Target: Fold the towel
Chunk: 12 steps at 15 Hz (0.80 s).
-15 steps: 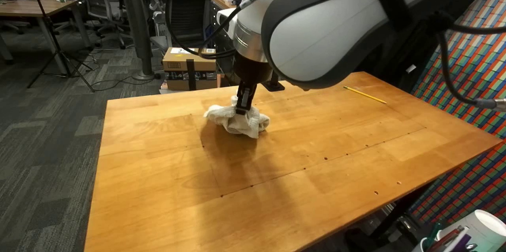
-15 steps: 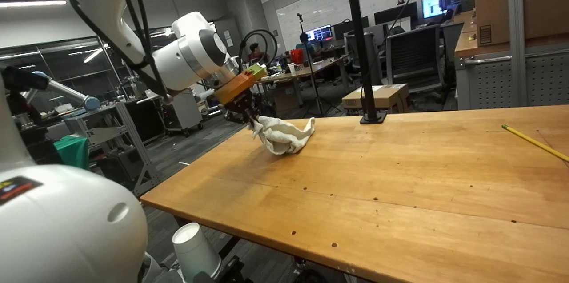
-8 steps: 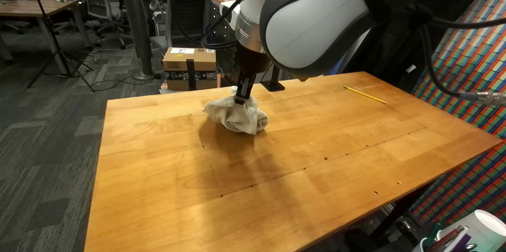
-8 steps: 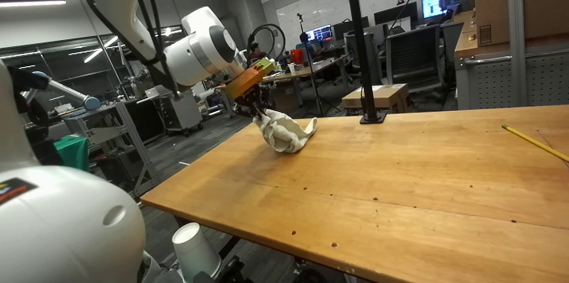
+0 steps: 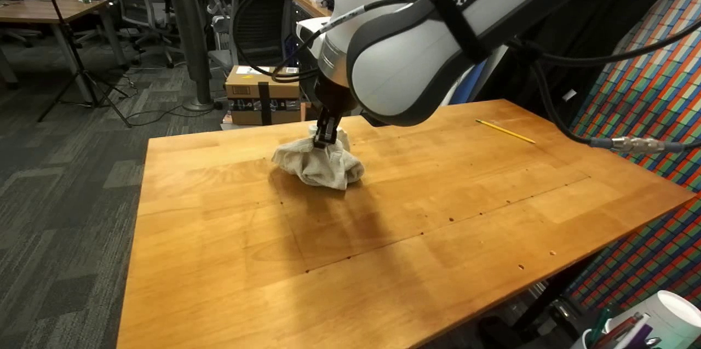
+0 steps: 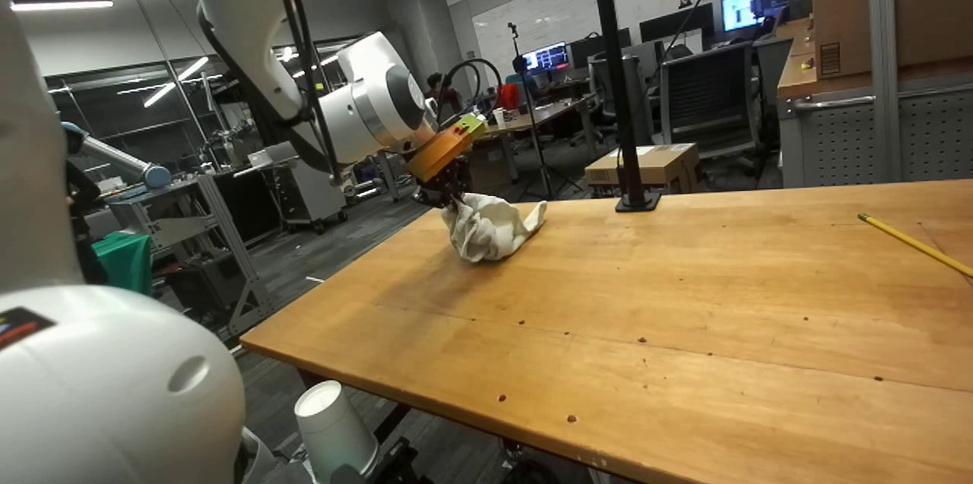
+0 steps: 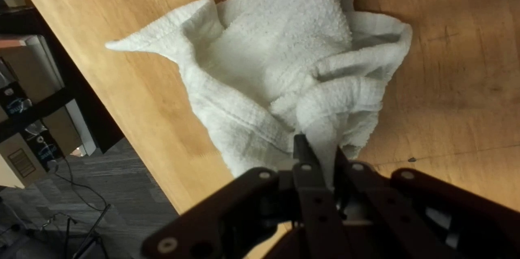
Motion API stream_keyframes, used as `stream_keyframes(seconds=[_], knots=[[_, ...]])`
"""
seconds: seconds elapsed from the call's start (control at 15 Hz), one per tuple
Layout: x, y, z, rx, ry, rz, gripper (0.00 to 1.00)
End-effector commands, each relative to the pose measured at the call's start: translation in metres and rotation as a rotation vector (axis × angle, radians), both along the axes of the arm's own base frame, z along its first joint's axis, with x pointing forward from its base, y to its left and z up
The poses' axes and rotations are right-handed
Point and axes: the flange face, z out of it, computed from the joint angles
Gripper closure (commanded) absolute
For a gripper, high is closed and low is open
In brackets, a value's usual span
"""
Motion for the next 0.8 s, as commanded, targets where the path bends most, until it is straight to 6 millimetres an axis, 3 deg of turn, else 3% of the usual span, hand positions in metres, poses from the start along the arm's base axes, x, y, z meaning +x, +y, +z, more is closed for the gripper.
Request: stream_keyframes(seconds=[0.0,0.33,0.6,0.73], knots=[[0.020,-0.010,-0.005,0.023,-0.030,0.039,0.94],[0.033,-0.037,-0.019,0.035,-0.018,0.054,0.94],[0.029,-0.053,-0.034,0.019,0.022,0.059,0.92],[0.024,-0.057,-0.043,0.011,0.041,0.057,0.64]])
